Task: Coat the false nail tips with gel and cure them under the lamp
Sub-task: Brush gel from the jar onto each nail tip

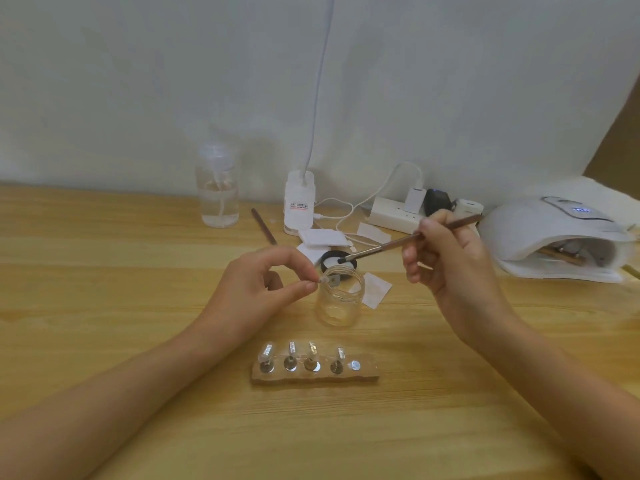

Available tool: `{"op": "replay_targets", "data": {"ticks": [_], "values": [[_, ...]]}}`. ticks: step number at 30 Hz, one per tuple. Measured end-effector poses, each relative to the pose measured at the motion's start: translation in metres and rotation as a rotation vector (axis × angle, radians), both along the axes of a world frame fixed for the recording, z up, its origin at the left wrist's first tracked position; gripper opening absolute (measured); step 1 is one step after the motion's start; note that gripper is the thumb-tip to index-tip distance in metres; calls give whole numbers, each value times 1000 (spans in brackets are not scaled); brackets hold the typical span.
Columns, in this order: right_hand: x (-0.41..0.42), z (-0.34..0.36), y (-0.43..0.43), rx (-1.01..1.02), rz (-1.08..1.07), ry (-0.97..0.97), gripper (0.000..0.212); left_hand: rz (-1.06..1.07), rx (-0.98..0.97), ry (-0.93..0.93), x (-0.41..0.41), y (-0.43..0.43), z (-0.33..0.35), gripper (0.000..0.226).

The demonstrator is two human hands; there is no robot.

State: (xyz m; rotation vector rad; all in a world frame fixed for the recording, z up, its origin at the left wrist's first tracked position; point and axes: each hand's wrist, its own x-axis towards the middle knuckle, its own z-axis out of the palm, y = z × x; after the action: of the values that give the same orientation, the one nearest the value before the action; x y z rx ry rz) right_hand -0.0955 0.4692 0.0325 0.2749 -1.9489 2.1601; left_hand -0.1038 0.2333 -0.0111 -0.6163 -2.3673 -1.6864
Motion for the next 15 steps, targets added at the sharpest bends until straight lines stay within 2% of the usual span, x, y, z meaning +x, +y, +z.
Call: {"op": "replay_targets", "data": {"ticks": [7,11,15], "values": [[-6,-20,-5,-5,61,-34,21,5,-11,16,-1,0,0,24],[-6,-23,-3,19,18,-51,23,6,2,16,0,0,0,23],[-6,-25,-3,-41,39,-11,20,1,4,10,-1,-1,-1,21]]}}
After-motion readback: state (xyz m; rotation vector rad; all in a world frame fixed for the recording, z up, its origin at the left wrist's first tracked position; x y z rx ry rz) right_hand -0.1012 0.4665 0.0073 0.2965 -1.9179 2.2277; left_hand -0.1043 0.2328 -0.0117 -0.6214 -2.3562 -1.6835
